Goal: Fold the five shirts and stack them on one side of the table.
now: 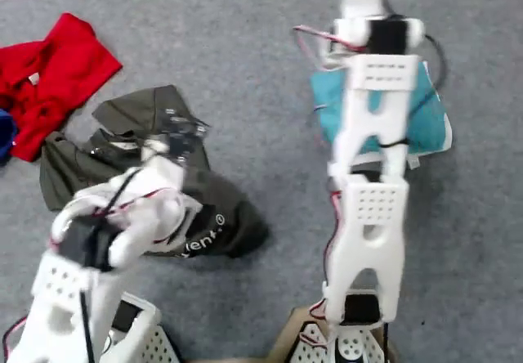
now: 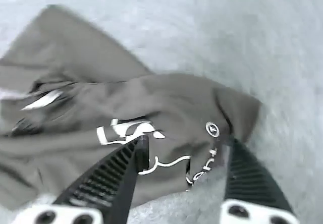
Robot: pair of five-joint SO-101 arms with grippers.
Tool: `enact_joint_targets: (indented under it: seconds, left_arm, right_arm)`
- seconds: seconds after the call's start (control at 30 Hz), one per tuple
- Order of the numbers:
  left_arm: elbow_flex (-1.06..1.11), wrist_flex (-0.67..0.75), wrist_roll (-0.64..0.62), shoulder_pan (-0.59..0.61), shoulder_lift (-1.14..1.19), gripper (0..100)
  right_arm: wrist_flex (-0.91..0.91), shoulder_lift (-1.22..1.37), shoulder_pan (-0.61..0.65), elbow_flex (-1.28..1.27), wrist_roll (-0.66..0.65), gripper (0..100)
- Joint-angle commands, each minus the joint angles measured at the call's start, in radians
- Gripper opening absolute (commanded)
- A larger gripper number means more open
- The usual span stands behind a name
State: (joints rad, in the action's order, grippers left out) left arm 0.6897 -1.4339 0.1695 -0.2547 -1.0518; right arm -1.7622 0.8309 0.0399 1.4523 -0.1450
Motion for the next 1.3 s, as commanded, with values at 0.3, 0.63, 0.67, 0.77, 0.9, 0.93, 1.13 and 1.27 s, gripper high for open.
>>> enact_joint_targets:
  seconds: [0.3,0.63,0.67,0.77,0.9,0.93,1.13,1.27]
  left_arm:
    - [0.09,0.084,-0.058,0.977,-0.037,29]
    - [0.214,0.133,-0.055,1.19,-0.037,29]
    - [0.213,0.133,-0.055,1.188,-0.037,29]
    - [0.222,0.164,-0.057,1.165,-0.035,29]
    - [0.222,0.187,-0.063,1.092,-0.034,29]
    - [0.222,0.193,-0.064,1.063,-0.029,29]
    - [0.163,0.259,-0.18,0.788,0.184,29]
    - [-0.012,0.264,-0.226,0.615,0.468,29]
  right_arm:
    - [0.224,0.124,0.555,-0.245,0.238,21.1]
    - [0.318,0.352,0.678,-0.209,0.241,12.7]
    - [0.315,0.357,0.661,-0.209,0.239,7.1]
    - [0.275,0.352,0.603,-0.206,0.207,3.1]
    - [0.092,0.311,0.528,-0.104,0.203,1.4]
    - [0.037,0.3,0.511,-0.07,0.203,1.4]
    - [-0.008,0.154,0.385,-0.113,0.199,1.3]
    - [-0.008,-0.077,0.347,-0.458,0.203,1.3]
